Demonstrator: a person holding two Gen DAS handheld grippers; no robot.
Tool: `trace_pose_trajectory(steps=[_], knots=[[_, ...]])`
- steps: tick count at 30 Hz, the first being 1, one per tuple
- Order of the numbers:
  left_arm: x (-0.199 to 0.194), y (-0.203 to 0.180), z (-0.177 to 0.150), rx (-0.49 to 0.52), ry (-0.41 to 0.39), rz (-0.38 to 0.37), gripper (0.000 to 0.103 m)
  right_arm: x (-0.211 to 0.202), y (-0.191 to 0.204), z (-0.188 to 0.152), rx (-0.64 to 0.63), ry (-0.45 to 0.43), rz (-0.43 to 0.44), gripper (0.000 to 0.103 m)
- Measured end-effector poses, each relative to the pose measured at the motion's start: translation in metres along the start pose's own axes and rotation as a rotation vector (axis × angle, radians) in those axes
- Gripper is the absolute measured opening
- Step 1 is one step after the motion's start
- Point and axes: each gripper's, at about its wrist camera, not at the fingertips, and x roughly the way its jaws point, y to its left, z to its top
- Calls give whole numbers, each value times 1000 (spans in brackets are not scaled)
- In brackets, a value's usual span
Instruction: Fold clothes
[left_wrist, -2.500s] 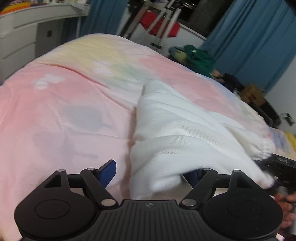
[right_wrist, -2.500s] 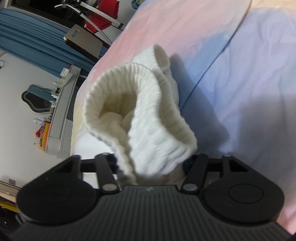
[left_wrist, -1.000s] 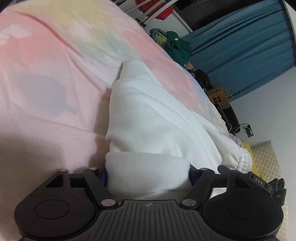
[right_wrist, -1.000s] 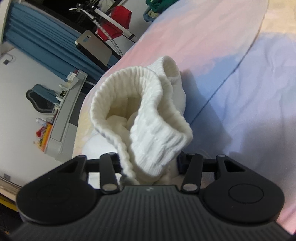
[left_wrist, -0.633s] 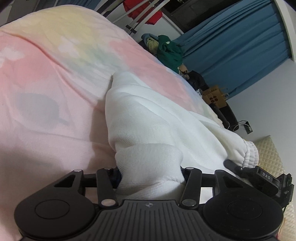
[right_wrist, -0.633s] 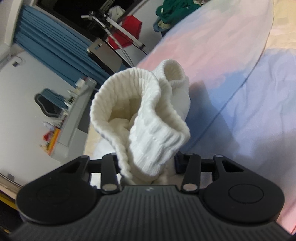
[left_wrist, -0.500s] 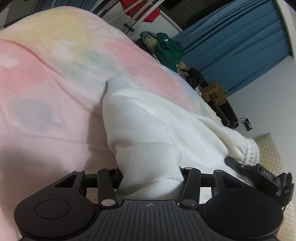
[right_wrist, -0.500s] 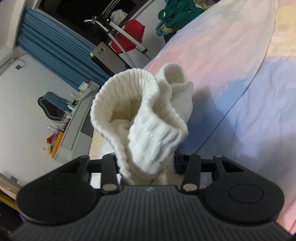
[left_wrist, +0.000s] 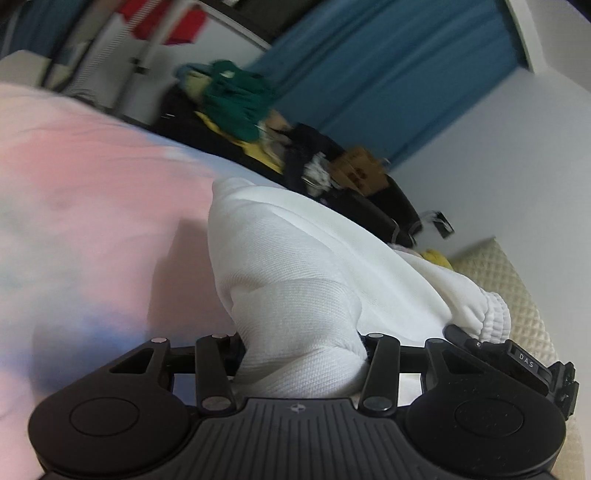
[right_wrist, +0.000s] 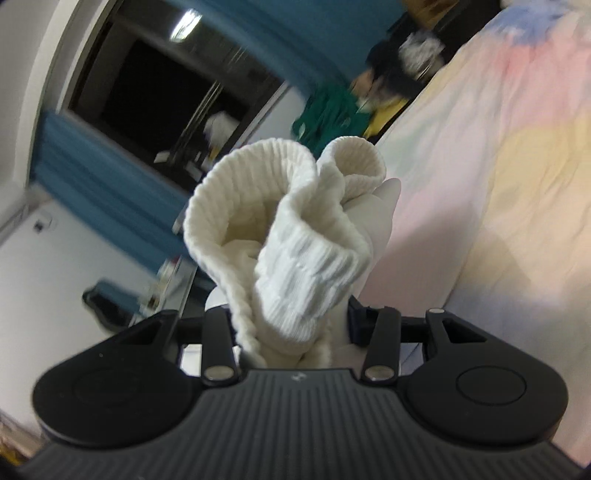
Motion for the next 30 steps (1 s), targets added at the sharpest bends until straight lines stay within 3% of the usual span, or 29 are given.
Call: trace_pose_trajectory(steps=[6,13,21,26,30], knots=[[104,-45,11,56,86,-58,48,-21,-69,46,95,-132,-85,46],[193,-37,-19,81,191,-74,48,-25,-152,40,192,-216,-164,46],[234,18,-52,59,264,-38,48,-7,-213,-9,313,-162,-223,46],[238,29,-73,114,254,-32,56,-12,-235,-51,360,-196,-218,47],[230,24,-81,154,255,-28,63,-18,-246,-64,424,-217,-194,51]])
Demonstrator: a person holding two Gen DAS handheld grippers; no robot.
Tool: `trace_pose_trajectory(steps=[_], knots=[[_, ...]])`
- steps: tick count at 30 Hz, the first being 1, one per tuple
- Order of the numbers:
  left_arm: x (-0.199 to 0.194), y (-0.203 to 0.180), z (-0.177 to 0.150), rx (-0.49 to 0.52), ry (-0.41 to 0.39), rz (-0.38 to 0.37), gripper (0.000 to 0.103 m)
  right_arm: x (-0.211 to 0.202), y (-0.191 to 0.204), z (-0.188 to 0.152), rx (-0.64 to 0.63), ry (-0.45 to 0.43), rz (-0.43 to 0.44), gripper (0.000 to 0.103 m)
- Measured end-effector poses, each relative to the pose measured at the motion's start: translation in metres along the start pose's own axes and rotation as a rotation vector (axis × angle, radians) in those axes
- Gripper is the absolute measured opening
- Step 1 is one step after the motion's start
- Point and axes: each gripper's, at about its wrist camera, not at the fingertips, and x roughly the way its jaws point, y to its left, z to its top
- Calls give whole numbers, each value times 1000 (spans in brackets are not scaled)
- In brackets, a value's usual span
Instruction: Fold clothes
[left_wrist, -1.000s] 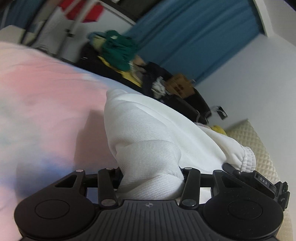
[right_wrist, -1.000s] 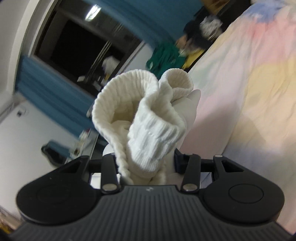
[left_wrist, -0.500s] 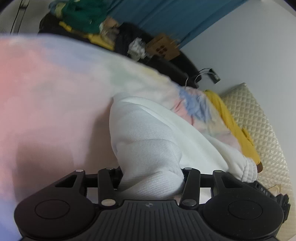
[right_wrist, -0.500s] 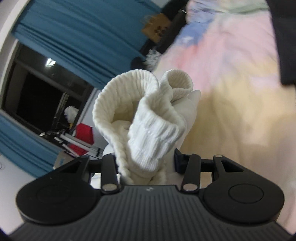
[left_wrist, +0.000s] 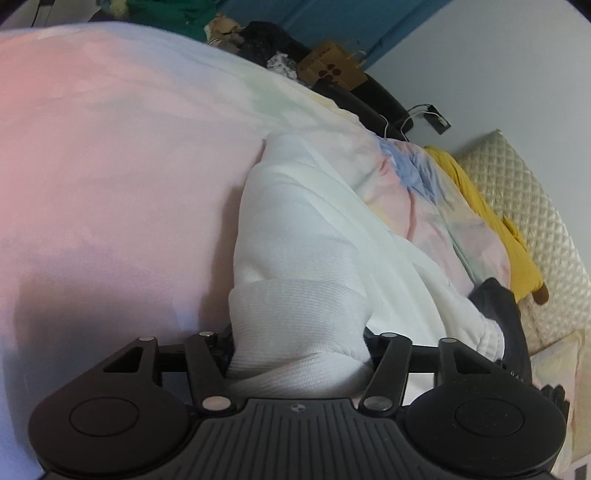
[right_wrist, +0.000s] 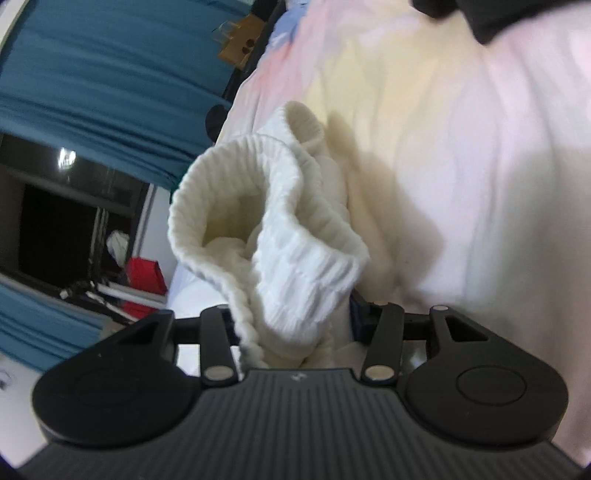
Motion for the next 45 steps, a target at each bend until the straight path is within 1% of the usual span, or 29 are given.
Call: trace_pose_trajectory(steps=[2,3,4,7,8,9,11,13,16,17,18,19,20,21,23,26,28,30,31,35,37,42,45], knots=[[-10,-11,-1,13,11,21,65,-4,2,1,33,4,-19,53],[-16,-17,-1,27,11,44,73,-7,6,1,51,3,-36,54],[-26,-25,-2,48,8,68,78,-11,9,2,67,1,-54,56],[-57,-47,-2,107,6,117,82,-31,19,1,83,-4,-120,60],[-66,-56,2,120,-2,124,83,-40,23,0,74,-7,-147,68],[-78,-63,2,133,-13,123,85,-49,30,-2,59,-16,-177,71],[-106,-80,1,164,-43,116,85,-71,44,-6,23,-54,-211,71],[-133,-98,-4,203,-83,124,86,-93,62,-11,-40,-88,-237,71],[-176,-129,-10,259,-152,129,87,-124,91,-21,-167,-89,-259,71],[-191,-140,-12,278,-176,132,90,-138,100,-26,-212,-100,-263,71],[-206,-150,-16,298,-200,136,98,-151,110,-32,-253,-120,-269,72],[-221,-160,-20,319,-228,140,103,-163,122,-38,-294,-143,-270,73],[-236,-169,-26,343,-259,142,103,-174,132,-44,-333,-164,-261,80],[-250,-178,-30,364,-283,145,103,-186,142,-50,-367,-184,-246,83],[-277,-193,-44,397,-317,154,103,-206,159,-61,-430,-200,-215,83],[-316,-211,-69,438,-368,173,103,-222,188,-77,-516,-204,-199,83],[-339,-219,-85,443,-395,172,103,-226,210,-91,-587,-237,-205,83],[-362,-227,-103,445,-423,163,103,-238,222,-111,-646,-272,-200,83],[-371,-230,-112,452,-440,171,103,-244,227,-120,-671,-287,-197,83],[-405,-242,-149,486,-511,215,103,-264,243,-156,-774,-324,-171,83],[-419,-244,-166,503,-533,238,103,-272,249,-174,-821,-336,-159,83],[-440,-235,-201,514,-552,285,103,-285,252,-211,-857,-365,-118,83],[-443,-222,-215,500,-540,297,103,-284,250,-229,-884,-391,-125,83]])
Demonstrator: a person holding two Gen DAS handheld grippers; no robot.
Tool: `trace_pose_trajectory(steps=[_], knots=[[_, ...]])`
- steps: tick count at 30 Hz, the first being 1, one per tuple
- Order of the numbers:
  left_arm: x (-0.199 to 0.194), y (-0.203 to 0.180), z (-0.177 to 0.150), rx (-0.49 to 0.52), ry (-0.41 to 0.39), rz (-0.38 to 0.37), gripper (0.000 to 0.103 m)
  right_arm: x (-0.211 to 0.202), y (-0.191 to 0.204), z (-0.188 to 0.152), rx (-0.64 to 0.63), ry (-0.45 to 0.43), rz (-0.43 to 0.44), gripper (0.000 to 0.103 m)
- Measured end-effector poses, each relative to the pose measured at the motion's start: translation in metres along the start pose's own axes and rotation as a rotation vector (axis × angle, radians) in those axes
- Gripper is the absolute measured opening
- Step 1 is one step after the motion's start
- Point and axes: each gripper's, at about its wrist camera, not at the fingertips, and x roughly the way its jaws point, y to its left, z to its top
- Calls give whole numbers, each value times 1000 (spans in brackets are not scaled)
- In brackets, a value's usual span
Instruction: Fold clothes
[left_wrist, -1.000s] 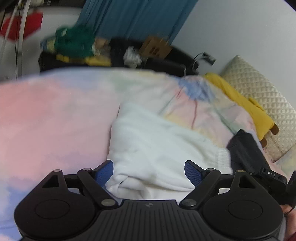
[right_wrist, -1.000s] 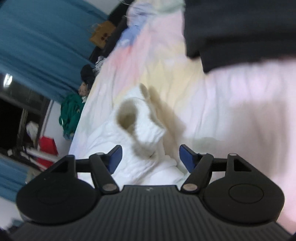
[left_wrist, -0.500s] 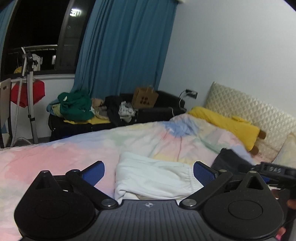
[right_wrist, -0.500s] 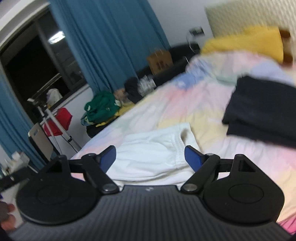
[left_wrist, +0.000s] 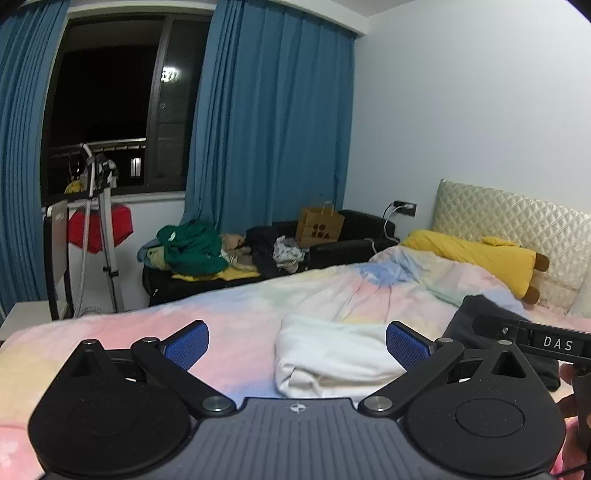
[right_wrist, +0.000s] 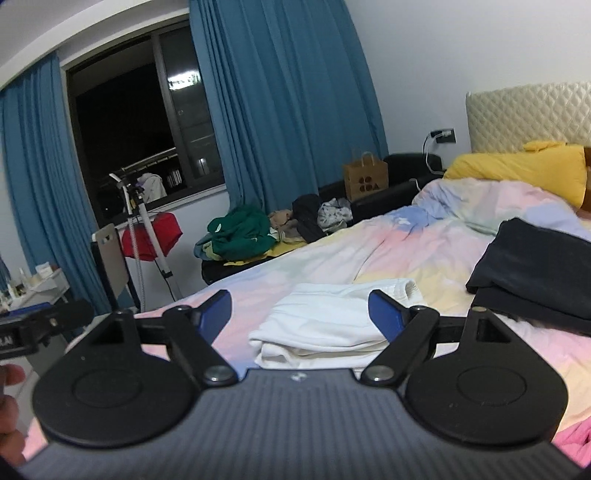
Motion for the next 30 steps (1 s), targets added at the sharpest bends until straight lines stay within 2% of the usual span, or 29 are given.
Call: trace_pose_trajectory(steps=[11,22,30], knots=[[16,24,-36,-20,29,45,103,16,22,-41,-44,8,-54,83],[58,31,-63,-12,84,31,103,50,28,-79,-90,26,-129,83],[76,37,-77,-20,115,42,103,53,32,-92,-120,11,-186,83]])
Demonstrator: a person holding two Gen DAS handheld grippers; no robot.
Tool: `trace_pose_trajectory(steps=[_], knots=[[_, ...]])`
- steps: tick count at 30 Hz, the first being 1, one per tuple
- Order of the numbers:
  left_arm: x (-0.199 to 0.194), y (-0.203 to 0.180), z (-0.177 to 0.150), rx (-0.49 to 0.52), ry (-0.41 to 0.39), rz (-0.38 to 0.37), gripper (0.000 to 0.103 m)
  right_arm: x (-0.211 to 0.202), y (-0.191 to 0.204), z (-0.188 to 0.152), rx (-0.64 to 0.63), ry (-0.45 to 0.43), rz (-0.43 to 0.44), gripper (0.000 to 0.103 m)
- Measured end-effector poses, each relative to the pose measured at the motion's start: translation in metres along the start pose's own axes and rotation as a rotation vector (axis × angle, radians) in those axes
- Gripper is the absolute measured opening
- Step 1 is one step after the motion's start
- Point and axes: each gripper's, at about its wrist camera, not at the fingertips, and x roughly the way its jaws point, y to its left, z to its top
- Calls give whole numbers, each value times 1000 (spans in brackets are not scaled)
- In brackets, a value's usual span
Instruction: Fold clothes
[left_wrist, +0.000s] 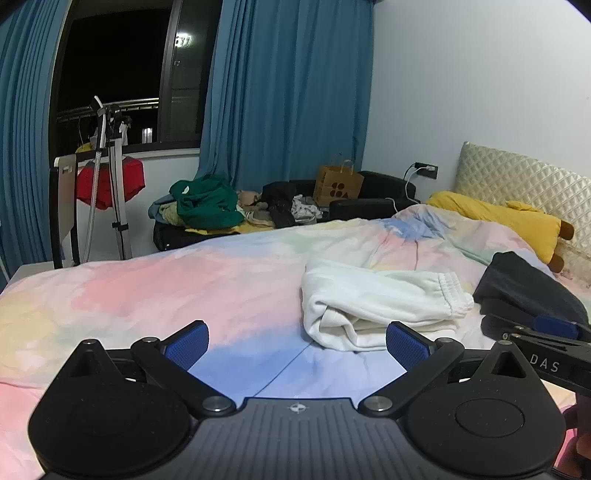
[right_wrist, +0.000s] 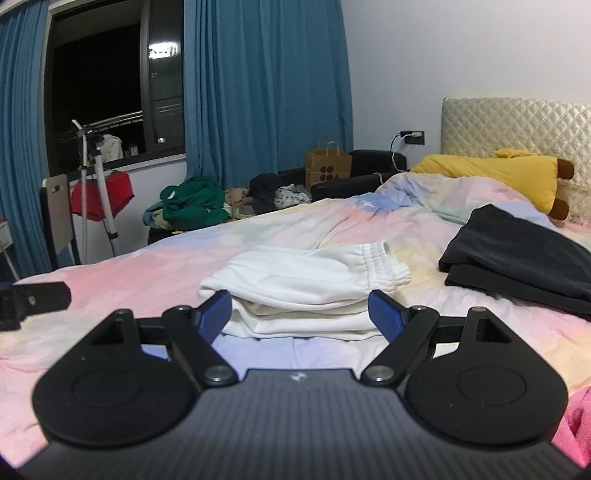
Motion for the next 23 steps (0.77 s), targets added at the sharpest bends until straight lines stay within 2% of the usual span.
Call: trace_pose_trajectory(steps=[12,23], knots=[[13,-12,-13,41,11,11,103,7,-4,-2,3,23,-28,83],[22,-9,-18,35,14,40,103,9,-5,-2,7,32,-25,82]])
